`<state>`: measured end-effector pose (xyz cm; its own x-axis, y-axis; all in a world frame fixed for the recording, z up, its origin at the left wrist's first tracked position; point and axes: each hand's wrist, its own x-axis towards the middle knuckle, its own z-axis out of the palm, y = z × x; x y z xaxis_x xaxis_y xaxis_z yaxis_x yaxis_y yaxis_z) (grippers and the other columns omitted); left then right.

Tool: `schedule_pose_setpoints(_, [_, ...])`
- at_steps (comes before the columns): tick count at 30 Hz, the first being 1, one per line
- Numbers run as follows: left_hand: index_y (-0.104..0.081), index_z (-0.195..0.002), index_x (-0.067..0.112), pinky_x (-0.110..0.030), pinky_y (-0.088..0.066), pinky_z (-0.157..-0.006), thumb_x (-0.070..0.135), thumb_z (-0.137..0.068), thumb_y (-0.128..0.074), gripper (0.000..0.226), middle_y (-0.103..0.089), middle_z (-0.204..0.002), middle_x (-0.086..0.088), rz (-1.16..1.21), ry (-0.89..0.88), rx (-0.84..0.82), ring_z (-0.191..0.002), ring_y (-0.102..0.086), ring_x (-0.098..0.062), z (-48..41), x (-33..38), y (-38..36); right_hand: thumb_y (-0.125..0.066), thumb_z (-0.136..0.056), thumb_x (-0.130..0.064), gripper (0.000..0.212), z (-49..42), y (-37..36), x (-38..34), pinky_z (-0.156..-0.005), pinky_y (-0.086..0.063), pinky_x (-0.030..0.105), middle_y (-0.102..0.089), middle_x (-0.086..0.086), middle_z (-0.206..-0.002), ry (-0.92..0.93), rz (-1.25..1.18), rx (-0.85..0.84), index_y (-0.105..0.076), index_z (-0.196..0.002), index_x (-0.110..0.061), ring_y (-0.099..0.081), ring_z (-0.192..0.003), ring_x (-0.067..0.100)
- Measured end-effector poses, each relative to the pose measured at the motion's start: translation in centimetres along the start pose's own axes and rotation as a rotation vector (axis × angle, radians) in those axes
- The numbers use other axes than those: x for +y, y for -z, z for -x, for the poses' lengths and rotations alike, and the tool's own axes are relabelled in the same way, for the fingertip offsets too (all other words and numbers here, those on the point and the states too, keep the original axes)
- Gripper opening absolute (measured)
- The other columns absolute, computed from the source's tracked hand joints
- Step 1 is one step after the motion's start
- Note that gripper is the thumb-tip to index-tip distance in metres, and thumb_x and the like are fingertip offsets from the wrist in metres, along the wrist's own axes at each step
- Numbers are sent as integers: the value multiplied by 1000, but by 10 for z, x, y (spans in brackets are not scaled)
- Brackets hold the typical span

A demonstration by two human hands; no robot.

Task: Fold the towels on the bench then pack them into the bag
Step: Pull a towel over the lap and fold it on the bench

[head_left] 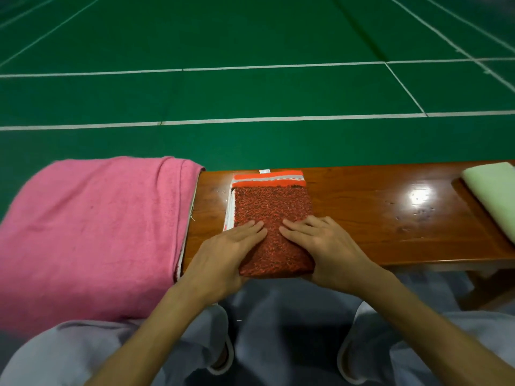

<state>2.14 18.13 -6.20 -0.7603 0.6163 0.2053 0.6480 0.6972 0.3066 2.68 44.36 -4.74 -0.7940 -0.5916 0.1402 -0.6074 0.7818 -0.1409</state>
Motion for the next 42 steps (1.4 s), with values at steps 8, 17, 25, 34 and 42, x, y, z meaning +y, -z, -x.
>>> schedule_pose_setpoints(8, [-73,-101,19,-36,-57,-76,24,-84,-70,18,-74,-89,6,526,218,-112,-83,-70,-13,-16,-12,49,-76,-85,-11,11,-2,47,25,-67,-55,34,-72,-3,-80,-222,-764,-129,-74,-90,-21,-66,-73,11])
schedule_pose_setpoints(17, [-74,-99,9,-46,-59,-83,39,-99,-65,31,-77,-95,-4,715,714,267,-88,-73,-16,-66,-28,8,-82,-86,-27,25,-46,15,42,-54,-42,25,-66,-12,-58,-730,-1008,309,-64,-71,-16,-59,-55,-1])
schedule_pose_setpoints(25, [-59,-118,15,-46,-50,-92,58,-98,-49,48,-67,-117,-9,74,748,496,-111,-61,-31,-74,-7,4,-73,-82,-63,51,-62,-5,36,-55,-36,32,-62,-4,-61,-878,-412,466,-62,-62,-17,-59,-65,19])
schedule_pose_setpoints(34, [-25,-162,35,-53,-9,-126,48,-108,-12,56,-22,-169,1,-267,261,48,-159,-4,-26,-77,2,-22,-28,-106,-47,58,-63,-12,20,-122,-24,53,-27,8,-166,-350,69,224,-34,-158,-23,-21,-154,30])
schedule_pose_setpoints(42, [-29,-161,32,-57,-10,-125,48,-107,-12,59,-20,-170,5,-77,457,37,-159,-5,-25,-87,-6,-20,-7,-104,-54,66,-47,-25,36,-125,-7,60,0,-2,-172,-570,-40,49,-14,-164,-27,5,-158,28])
